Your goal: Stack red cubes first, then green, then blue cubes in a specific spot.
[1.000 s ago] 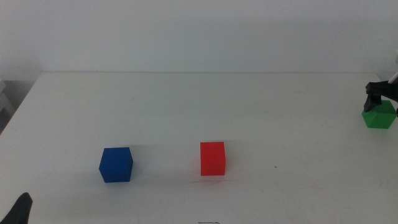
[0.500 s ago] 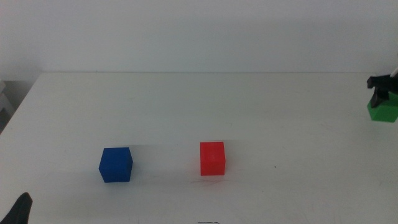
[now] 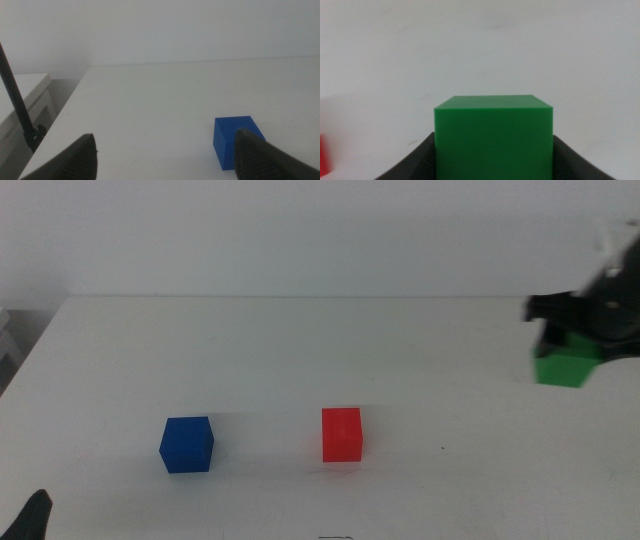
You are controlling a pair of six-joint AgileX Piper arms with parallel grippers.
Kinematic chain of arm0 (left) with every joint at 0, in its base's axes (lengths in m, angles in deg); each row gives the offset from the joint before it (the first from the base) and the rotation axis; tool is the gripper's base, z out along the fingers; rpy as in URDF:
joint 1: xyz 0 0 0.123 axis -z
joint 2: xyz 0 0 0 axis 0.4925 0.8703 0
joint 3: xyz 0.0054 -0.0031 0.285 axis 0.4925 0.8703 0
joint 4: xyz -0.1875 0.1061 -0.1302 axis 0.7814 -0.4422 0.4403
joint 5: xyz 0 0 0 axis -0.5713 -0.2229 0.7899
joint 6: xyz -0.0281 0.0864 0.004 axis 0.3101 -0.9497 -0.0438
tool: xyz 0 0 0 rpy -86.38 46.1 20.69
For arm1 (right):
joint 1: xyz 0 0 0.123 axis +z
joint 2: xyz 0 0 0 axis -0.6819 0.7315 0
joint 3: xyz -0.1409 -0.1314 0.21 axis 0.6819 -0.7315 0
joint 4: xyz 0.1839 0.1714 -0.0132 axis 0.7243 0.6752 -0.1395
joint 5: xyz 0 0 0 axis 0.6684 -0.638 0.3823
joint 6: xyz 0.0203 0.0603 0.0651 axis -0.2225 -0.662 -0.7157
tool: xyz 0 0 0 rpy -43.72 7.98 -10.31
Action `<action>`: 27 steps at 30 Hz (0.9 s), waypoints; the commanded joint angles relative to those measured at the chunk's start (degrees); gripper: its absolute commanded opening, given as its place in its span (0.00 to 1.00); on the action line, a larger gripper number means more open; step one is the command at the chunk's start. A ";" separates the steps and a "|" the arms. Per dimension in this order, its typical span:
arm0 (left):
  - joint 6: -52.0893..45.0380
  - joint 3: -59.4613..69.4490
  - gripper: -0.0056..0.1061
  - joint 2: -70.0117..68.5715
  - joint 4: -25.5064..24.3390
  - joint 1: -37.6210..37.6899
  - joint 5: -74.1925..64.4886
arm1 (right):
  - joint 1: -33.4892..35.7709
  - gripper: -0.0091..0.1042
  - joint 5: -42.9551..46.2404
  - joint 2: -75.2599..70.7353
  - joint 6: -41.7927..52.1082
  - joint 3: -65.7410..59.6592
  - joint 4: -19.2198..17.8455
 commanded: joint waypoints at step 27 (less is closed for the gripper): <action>0.47 -0.17 0.89 -1.13 0.03 0.04 4.79 | 31.47 0.07 -7.58 19.63 -22.09 26.49 -6.09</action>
